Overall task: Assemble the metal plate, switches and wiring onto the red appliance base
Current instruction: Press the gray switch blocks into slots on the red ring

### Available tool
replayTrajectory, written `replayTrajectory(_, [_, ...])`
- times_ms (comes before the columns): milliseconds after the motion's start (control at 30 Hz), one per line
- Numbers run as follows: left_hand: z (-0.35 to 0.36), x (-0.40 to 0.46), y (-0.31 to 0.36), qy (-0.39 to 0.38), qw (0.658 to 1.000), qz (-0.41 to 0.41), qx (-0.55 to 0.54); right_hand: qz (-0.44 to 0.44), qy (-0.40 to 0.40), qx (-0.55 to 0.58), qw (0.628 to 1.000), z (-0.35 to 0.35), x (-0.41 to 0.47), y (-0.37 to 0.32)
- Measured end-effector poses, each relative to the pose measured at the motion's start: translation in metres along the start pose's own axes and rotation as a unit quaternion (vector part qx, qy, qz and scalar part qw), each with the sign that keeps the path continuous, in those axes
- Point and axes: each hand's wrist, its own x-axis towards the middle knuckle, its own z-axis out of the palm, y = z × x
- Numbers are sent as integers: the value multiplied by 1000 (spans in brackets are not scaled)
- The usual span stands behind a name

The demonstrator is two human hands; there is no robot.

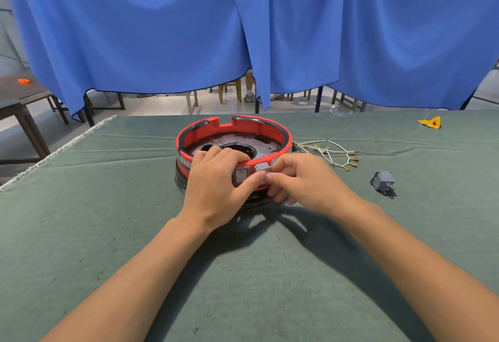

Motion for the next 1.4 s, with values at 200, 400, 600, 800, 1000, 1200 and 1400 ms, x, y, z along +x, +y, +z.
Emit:
replayTrajectory(200, [1,1,2,12,999,-5,-41,-96,83,-197,972,-11,2,5])
replayTrajectory(400, [1,2,3,8,998,-7,-61,-93,10,-127,987,-12,7,8])
replayTrajectory(600, [1,3,1,5,996,-11,-86,-109,46,-75,990,-9,10,5])
replayTrajectory(800, [-9,4,-9,-75,994,49,-64,-64,-42,-2,997,-23,6,4])
replayTrajectory(1000, [-12,2,-10,-82,995,57,-28,-86,13,-97,991,-14,7,4])
replayTrajectory(1200, [-11,0,-10,-99,994,51,-20,-101,40,-153,982,-13,5,7])
replayTrajectory(1400, [-5,-5,4,-77,996,16,45,-99,41,-128,986,-11,5,8])
